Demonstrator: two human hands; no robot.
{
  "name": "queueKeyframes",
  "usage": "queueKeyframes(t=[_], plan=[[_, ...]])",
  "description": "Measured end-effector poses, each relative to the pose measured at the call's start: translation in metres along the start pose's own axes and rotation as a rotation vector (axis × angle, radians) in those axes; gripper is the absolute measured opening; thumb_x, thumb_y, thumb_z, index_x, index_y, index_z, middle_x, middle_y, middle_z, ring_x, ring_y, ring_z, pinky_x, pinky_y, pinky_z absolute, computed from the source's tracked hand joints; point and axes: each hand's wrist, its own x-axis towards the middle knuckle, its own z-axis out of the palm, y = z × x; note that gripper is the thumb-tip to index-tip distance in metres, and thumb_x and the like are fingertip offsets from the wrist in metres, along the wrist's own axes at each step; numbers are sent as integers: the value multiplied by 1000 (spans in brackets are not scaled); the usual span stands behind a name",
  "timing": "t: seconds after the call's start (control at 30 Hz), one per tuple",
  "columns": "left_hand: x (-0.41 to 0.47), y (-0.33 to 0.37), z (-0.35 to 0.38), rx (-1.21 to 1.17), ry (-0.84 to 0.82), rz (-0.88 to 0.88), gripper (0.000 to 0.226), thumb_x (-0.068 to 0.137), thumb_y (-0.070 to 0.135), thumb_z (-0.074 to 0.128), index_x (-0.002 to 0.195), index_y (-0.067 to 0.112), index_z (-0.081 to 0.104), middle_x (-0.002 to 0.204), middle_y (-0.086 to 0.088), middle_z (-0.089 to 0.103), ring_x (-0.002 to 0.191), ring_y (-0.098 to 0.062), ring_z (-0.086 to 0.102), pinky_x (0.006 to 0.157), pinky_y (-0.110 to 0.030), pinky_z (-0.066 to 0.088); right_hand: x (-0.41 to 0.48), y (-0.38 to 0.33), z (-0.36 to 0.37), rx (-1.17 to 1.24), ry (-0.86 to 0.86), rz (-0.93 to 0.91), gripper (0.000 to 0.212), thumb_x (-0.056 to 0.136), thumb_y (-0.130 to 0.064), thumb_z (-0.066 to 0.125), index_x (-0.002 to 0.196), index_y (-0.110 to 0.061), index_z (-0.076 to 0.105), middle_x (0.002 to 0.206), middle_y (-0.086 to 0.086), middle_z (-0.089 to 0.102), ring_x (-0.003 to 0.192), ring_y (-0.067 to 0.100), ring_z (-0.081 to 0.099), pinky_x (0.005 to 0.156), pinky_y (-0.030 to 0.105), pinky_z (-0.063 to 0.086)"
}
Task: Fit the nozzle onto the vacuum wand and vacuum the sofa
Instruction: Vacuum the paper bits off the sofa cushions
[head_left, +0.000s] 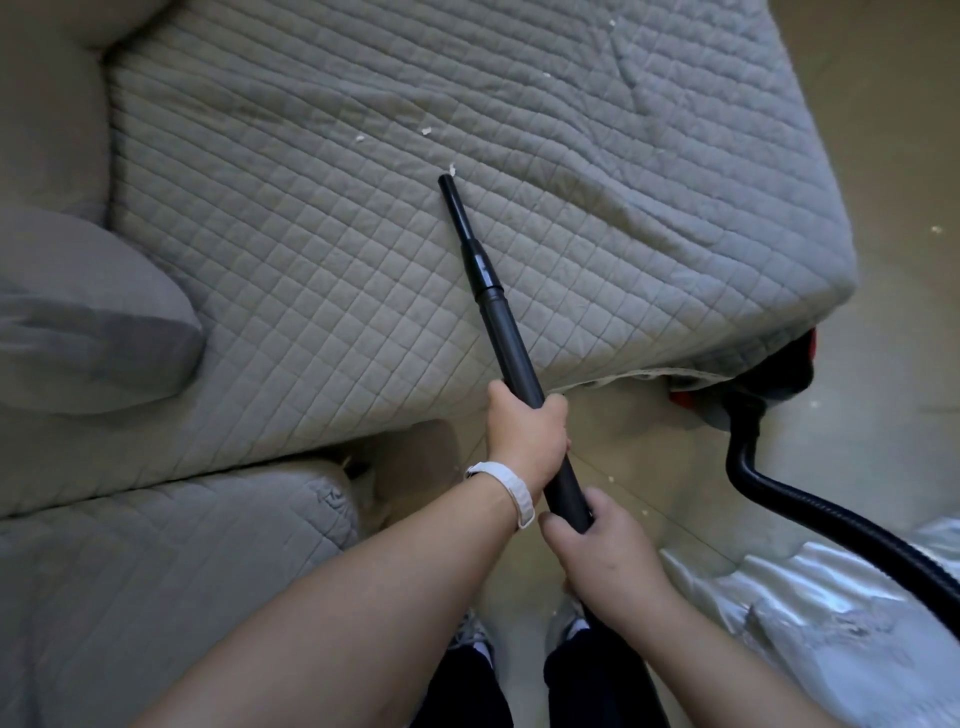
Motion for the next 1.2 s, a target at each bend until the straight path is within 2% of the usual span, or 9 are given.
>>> queueKeyframes(t=[0.1,0.23,0.4,0.53,0.63,0.8,0.93,1.07,1.2], plan=[[2,3,10,9,-8,-9,23,89,17,56,106,11,41,80,-5,54,54,-22,61,52,-32,52,6,2,-8,6,-4,8,24,76,-39,61,78,-17,51,51,-2,51,46,22,54,50,32,43],[8,6,17,29,-2,-8,24,89,17,55,109,11,42,78,-4,55,54,-19,62,53,-31,51,16,2,-14,8,-20,4,24,77,-39,61,79,-17,51,53,-3,51,48,21,53,51,32,43],[14,14,24,27,22,-10,27,89,17,55,112,12,43,80,-3,55,52,-18,62,52,-30,51,24,-4,-23,6,-47,-1,24,77,-40,61,78,-18,50,55,-3,52,56,31,63,57,42,55],[16,23,31,41,47,-15,24,89,18,54,109,13,43,82,-9,59,48,-15,60,48,-26,48,29,-13,-36,-4,-75,-18,24,79,-38,61,81,-16,52,58,-1,53,65,36,67,60,46,56],[21,35,37,27,68,-41,23,91,18,53,111,12,43,87,-10,60,51,-16,62,49,-27,49,36,-22,-48,-34,-80,-32,23,80,-38,61,81,-16,52,60,1,55,62,35,67,57,43,56],[29,58,46,-23,127,-31,19,91,17,53,107,12,44,82,-5,56,52,-18,62,53,-29,51,52,-42,-70,-43,-136,-61,21,80,-37,60,77,-20,48,61,0,56,55,26,61,55,36,52],[38,75,51,-59,165,-31,20,90,16,54,107,12,45,79,-8,58,48,-18,60,55,-32,54,64,-61,-87,-70,-164,-99,17,82,-35,59,77,-22,49,67,2,59,61,29,66,60,38,57],[49,82,53,-51,171,-36,21,92,17,55,108,10,44,88,-11,58,41,-13,59,49,-28,52,72,-69,-91,-97,-173,-101,18,82,-36,58,80,-20,49,70,4,61,67,33,70,59,38,57],[53,82,54,-53,162,-46,21,92,18,55,109,10,44,84,-9,59,49,-18,62,59,-35,59,75,-71,-92,-128,-161,-90,19,80,-38,57,78,-23,48,69,2,61,65,31,69,62,39,57]])
